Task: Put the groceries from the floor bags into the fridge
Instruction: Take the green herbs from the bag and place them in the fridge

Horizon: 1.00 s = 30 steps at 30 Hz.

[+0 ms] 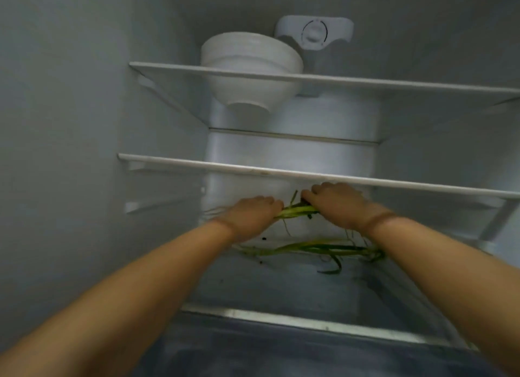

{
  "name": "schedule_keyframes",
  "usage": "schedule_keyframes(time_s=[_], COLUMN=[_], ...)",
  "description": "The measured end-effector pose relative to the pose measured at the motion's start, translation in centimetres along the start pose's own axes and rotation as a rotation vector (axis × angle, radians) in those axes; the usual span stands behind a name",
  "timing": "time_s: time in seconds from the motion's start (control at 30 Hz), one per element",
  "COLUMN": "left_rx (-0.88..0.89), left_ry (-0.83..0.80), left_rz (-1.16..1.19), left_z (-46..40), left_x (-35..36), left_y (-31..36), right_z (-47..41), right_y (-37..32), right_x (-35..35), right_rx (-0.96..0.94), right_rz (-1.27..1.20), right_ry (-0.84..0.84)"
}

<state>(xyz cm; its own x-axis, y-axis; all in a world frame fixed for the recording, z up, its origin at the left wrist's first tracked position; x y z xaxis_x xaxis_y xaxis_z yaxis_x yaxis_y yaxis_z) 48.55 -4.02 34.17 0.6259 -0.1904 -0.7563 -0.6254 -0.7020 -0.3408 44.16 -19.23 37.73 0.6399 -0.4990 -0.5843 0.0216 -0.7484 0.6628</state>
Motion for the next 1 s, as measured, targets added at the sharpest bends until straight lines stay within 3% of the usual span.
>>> schedule_keyframes(time_s=[0.1,0.27,0.33,0.5,0.7,0.9,1.0], left_rx=[0.043,0.211,0.254,0.15,-0.08,-0.242,-0.287], left_ry=[-0.022,-0.071,-0.19,-0.432,-0.631,-0.627,-0.547], left_rz=[-0.201,-0.344,-0.304,-0.292,-0.149,-0.003,0.067], left_z=[-0.9,0.2,0.7,2.6,4.5,4.8,5.8], left_x=[2.2,6.7,9.2,12.5,10.8,5.4,1.9], left_y=[-2.0,-5.0,-5.9,-6.1,-5.5,-5.1,-4.7], right_z=[-1.9,-2.7,-3.0,-1.9,-0.1,0.9,2.8], right_y=[0.0,-3.4,-4.6,-5.7,-5.8,-2.8,-1.3], right_x=[3.1,9.1,10.9,13.4,12.2,5.4,2.2], right_rx=[-0.052,-0.191,-0.296,-0.401,-0.282,0.0,0.147], right_rz=[-0.014,-0.258,-0.274,-0.15,-0.259,-0.468,-0.514], right_ry=[0.034,-0.172,-0.229,-0.279,-0.416,-0.432,-0.465])
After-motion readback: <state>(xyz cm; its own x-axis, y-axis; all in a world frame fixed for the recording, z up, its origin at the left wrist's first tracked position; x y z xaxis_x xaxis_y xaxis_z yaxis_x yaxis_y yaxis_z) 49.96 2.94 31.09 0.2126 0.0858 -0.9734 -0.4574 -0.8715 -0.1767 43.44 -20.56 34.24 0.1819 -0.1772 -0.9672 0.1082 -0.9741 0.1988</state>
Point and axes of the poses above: each hand's wrist, its own z-axis away from the middle knuckle, its own x-axis out of the palm, y = z × x, the point moved 4 cm from there along -z, towards the middle knuckle
